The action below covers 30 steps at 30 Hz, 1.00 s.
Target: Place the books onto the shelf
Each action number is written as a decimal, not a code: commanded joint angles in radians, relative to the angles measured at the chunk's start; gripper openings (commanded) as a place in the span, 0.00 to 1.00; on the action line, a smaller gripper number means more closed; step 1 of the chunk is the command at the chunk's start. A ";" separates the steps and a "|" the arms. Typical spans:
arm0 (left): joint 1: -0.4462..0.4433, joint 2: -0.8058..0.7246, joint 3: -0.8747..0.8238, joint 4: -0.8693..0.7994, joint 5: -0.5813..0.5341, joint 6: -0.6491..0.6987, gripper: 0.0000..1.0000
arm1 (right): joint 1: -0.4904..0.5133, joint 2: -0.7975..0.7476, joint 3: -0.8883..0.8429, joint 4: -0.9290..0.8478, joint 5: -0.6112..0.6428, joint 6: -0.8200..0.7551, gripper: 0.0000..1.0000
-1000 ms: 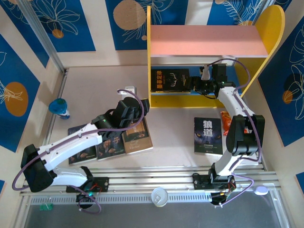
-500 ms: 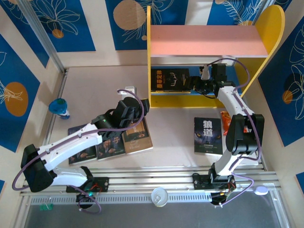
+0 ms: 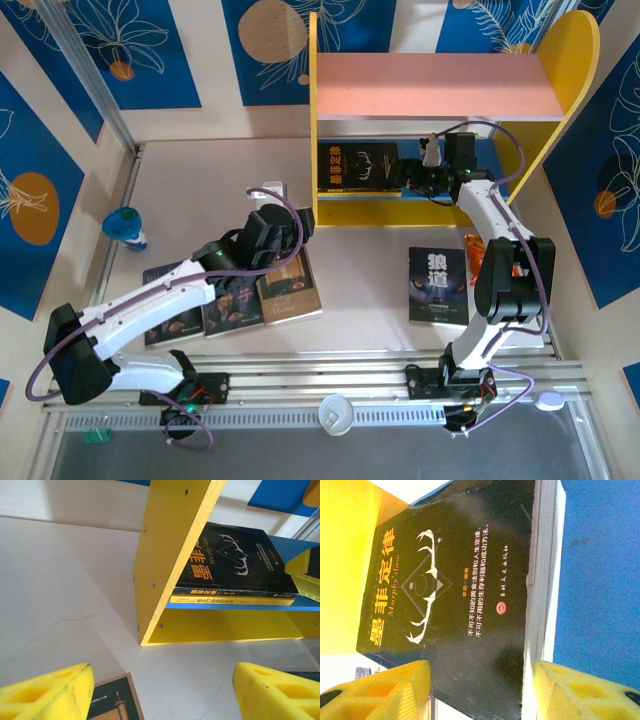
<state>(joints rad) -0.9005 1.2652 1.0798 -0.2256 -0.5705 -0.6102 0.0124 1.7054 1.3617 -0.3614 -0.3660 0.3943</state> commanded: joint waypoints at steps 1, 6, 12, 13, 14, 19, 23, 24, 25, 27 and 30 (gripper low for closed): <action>0.013 -0.013 0.000 -0.008 -0.013 0.012 0.73 | 0.027 0.000 0.026 -0.009 -0.035 -0.016 0.57; 0.017 -0.005 0.004 -0.014 -0.005 0.022 0.74 | 0.003 -0.033 0.027 -0.030 -0.027 -0.026 0.57; 0.023 0.012 0.005 -0.013 0.007 0.029 0.74 | -0.025 -0.084 0.013 -0.074 -0.006 -0.046 0.58; 0.023 0.016 0.006 -0.012 0.010 0.031 0.74 | -0.029 -0.097 0.004 -0.081 -0.001 -0.050 0.58; 0.025 0.020 0.006 -0.011 0.011 0.033 0.74 | -0.032 -0.112 -0.007 -0.090 0.006 -0.054 0.58; 0.033 0.038 0.011 -0.019 0.039 0.055 0.75 | -0.037 -0.221 -0.106 -0.157 0.091 -0.074 0.59; 0.037 0.063 0.017 -0.044 0.087 0.055 0.75 | -0.038 -0.349 -0.241 -0.215 0.173 -0.065 0.61; 0.038 0.069 0.010 -0.040 0.103 0.056 0.75 | -0.038 -0.389 -0.279 -0.232 0.195 -0.058 0.62; 0.038 0.076 0.001 -0.034 0.116 0.053 0.75 | -0.039 -0.427 -0.316 -0.249 0.216 -0.052 0.64; 0.040 0.099 -0.011 -0.026 0.144 0.043 0.75 | -0.039 -0.491 -0.378 -0.286 0.254 -0.028 0.66; 0.042 0.142 -0.010 -0.021 0.200 0.022 0.75 | -0.037 -0.562 -0.458 -0.342 0.305 -0.002 0.68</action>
<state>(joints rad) -0.8711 1.3720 1.0794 -0.2474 -0.4419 -0.5747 -0.0212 1.1915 0.9524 -0.6075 -0.1375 0.3618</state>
